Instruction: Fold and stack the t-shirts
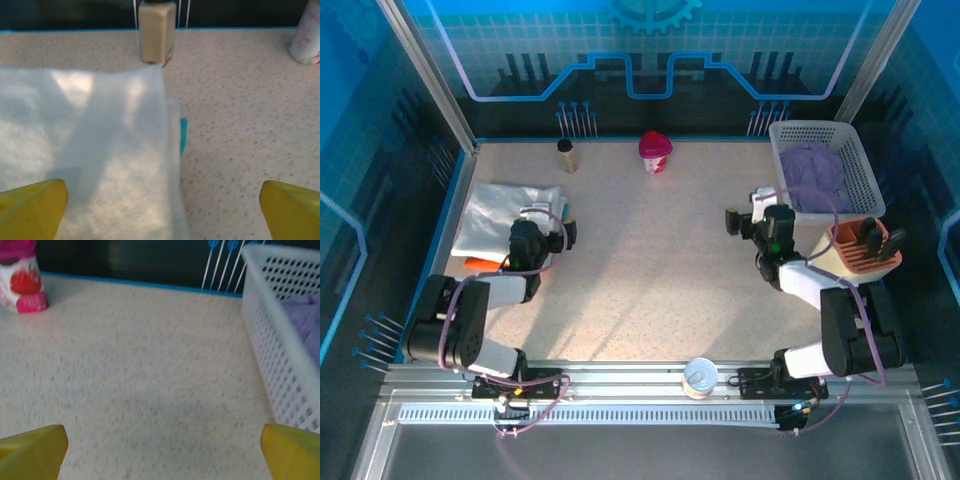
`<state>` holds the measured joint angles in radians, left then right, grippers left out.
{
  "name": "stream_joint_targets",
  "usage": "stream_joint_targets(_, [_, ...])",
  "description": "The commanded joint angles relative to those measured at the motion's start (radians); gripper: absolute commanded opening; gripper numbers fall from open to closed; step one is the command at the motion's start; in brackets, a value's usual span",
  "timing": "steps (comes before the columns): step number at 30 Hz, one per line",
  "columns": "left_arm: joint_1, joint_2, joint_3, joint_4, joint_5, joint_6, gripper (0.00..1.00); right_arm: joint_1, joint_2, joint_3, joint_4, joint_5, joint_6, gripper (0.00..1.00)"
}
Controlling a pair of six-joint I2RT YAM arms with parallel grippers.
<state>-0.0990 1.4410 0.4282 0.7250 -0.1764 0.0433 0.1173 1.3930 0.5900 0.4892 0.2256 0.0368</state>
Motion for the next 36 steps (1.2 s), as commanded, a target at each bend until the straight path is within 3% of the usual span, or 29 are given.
stream_joint_targets(1, [-0.048,-0.085,0.112,-0.229,-0.088,0.025,0.99,0.009,-0.016,0.172,-0.358,0.090,0.137,1.00])
stream_joint_targets(5, [-0.053,-0.122,0.252,-0.494,-0.058,-0.111,0.99,0.007,0.099,0.493,-0.743,0.155,0.307,1.00])
stream_joint_targets(8, [-0.060,-0.133,0.312,-0.617,-0.029,-0.195,0.99,-0.016,0.225,0.737,-0.984,0.079,0.344,1.00])
stream_joint_targets(13, [-0.076,-0.166,0.344,-0.748,0.047,-0.278,0.99,-0.046,0.404,1.040,-1.208,0.065,0.423,1.00])
stream_joint_targets(16, [-0.099,-0.198,0.334,-0.788,0.079,-0.312,0.98,-0.075,0.455,1.122,-1.225,0.061,0.496,0.99])
stream_joint_targets(21, [-0.158,-0.258,0.301,-0.828,0.095,-0.366,0.96,-0.135,0.494,1.157,-1.178,0.091,0.643,0.89])
stream_joint_targets(32, [-0.287,-0.309,0.234,-0.850,0.088,-0.460,0.96,-0.197,0.620,1.255,-1.183,0.261,0.817,0.87])
stream_joint_targets(36, [-0.314,-0.330,0.224,-0.859,0.086,-0.469,0.96,-0.217,0.730,1.369,-1.252,0.246,0.837,0.86])
